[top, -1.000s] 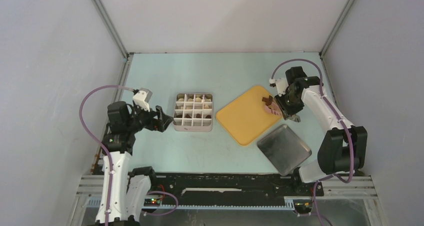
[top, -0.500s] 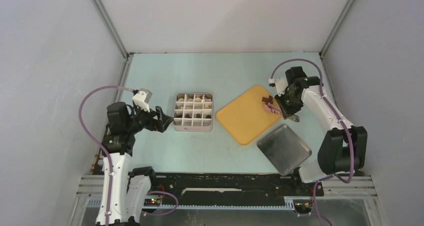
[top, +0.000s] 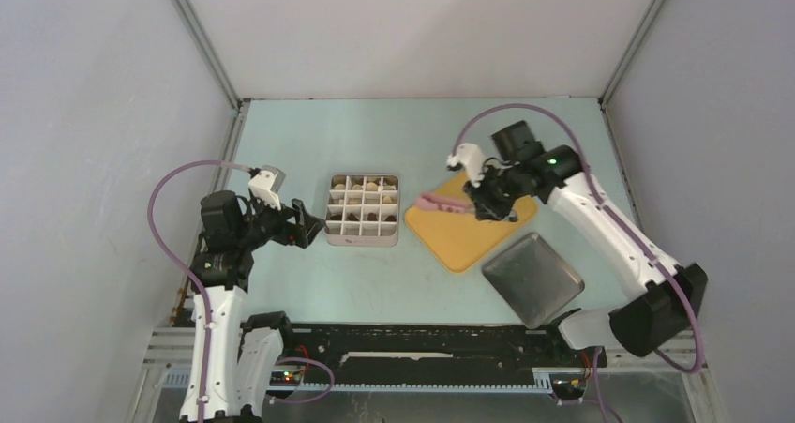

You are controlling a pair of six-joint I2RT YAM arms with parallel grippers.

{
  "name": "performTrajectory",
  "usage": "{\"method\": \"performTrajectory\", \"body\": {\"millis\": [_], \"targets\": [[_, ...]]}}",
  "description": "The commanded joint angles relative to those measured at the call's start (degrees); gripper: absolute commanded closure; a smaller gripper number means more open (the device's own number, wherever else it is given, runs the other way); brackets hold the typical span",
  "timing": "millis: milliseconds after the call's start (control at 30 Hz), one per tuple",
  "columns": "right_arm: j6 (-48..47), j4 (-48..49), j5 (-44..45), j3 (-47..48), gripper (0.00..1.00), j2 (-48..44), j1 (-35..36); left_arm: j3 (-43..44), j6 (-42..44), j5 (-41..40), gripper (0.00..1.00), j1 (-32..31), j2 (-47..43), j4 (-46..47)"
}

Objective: Pack the chocolate

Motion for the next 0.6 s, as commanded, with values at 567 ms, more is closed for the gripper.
{"method": "performTrajectory", "body": {"millis": [567], "targets": [[-2.3,-4.9,-2.9,43.1,0.83,40.7,24.3,1.0,1.3,-2.8,0.11,3.3,-5.7,-1.6]]}}
